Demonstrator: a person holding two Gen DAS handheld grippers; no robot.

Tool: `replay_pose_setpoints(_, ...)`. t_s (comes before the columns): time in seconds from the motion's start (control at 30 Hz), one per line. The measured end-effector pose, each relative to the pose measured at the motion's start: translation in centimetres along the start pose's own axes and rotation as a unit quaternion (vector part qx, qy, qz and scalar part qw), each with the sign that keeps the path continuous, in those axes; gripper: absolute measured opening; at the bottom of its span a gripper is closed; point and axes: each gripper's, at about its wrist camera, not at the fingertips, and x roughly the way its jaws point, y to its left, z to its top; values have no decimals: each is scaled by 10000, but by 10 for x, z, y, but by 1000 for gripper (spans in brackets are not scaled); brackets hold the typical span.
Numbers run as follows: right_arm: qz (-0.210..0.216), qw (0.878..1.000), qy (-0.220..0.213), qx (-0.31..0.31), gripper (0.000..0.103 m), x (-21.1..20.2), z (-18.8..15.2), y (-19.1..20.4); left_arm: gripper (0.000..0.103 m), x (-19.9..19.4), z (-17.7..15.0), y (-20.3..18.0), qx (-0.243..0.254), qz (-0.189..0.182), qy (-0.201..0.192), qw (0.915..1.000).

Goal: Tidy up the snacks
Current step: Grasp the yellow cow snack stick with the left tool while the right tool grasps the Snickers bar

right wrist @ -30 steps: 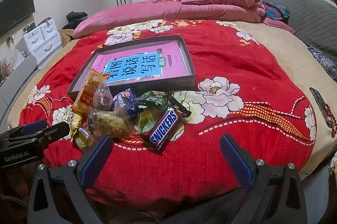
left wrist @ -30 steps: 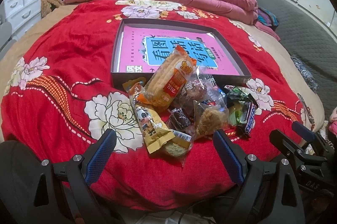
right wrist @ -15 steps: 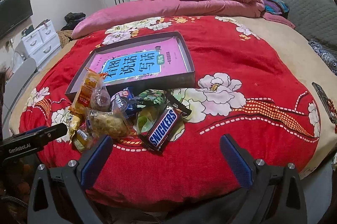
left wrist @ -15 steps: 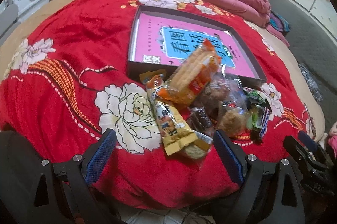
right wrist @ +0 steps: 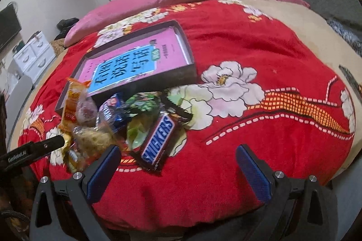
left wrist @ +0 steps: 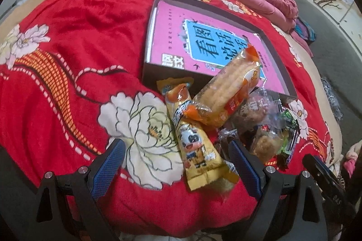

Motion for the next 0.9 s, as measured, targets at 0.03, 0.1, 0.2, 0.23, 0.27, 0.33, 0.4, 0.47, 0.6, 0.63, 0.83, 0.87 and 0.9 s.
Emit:
replay_pose_setpoints(0.03, 10, 10000, 38, 44, 102, 3, 0, -1, 93, 1, 1, -1, 31, 6, -18, 10000)
replay_pose_setpoints(0.1, 63, 9998, 125, 111, 102, 9, 1, -4, 92, 2, 3, -3, 99, 41, -42, 9999)
replay_pose_setpoints(0.2, 64, 9997, 192, 113, 99, 18, 3, -1, 81, 4, 3, -4, 175, 60, -14, 9998)
replay_pose_setpoints(0.23, 53, 9998, 191, 103, 96, 19, 4, -1, 77, 6, 4, -4, 180, 43, 17, 9998)
replay_pose_setpoints(0.27, 56, 9998, 181, 87, 92, 20, 5, 0, 74, 8, 4, -3, 169, -3, 55, 9998)
replay_pose_setpoints(0.33, 48, 9998, 161, 48, 85, 24, 8, 2, 71, 10, 5, -2, 155, -27, 94, 9998)
replay_pose_setpoints(0.4, 19, 9998, 189, 0, 77, 28, 11, 3, 70, 11, 6, -1, 146, -61, 73, 9998)
replay_pose_setpoints(0.47, 40, 9998, 195, -28, 70, 31, 12, 3, 67, 11, 6, -1, 157, -61, 50, 9998)
replay_pose_setpoints(0.6, 104, 9998, 135, -132, 63, 30, 15, 2, 63, 13, 7, 0, 158, -34, 56, 9999)
replay_pose_setpoints(0.63, 120, 9997, 131, -141, 61, 30, 15, 2, 62, 13, 7, 1, 159, -32, 57, 9999)
replay_pose_setpoints(0.83, 352, 9990, 152, 219, 59, 25, 16, -10, 62, 14, 8, 0, 205, -9, 52, 9998)
replay_pose_setpoints(0.87, 407, 9986, 175, 302, 58, 25, 15, -13, 62, 14, 7, 0, 204, -8, 51, 9998)
replay_pose_setpoints(0.9, 461, 9980, 207, 375, 58, 26, 15, -15, 62, 14, 7, 0, 207, -5, 49, 9998)
